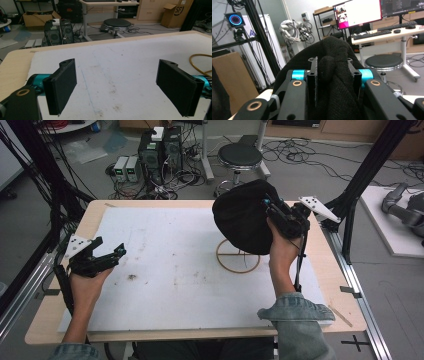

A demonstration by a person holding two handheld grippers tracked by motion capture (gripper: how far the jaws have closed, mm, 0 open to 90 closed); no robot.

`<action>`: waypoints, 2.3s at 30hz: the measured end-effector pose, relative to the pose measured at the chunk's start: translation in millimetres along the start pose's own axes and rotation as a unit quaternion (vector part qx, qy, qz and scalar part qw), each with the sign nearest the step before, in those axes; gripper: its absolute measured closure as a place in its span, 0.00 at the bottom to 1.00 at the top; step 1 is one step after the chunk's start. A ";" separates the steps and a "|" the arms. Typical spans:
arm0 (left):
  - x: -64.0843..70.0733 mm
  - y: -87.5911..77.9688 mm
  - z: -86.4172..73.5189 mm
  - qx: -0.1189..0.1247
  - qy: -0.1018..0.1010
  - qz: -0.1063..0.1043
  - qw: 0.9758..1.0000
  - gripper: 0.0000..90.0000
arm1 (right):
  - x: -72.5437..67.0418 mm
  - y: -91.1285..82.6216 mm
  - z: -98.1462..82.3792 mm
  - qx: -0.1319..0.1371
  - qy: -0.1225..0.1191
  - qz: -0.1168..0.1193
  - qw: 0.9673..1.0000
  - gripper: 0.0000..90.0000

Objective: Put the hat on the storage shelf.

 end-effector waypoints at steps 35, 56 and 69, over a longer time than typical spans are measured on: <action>1.0 2.1 -2.0 -0.003 0.000 -0.002 1.000 0.19 | 4.0 6.0 -14.3 -0.021 -0.013 -0.011 1.000 0.58; 0.9 1.0 -1.7 -0.003 0.001 -0.002 1.000 0.19 | 9.8 1.8 -13.4 -0.030 -0.003 0.001 1.000 0.38; 0.8 0.9 -0.2 -0.001 -0.001 0.000 1.000 0.19 | 20.4 -22.6 -0.2 -0.008 -0.040 -0.025 0.999 0.29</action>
Point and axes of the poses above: each handheld gripper's, and its own axes: y roughly forward along the jaws, z roughly out of its top, x roughly to its right, the point moved 8 cm from there along y, roughly forward along the jaws, and after that the axes turned 12 degrees about y, right-handed, at the moved point
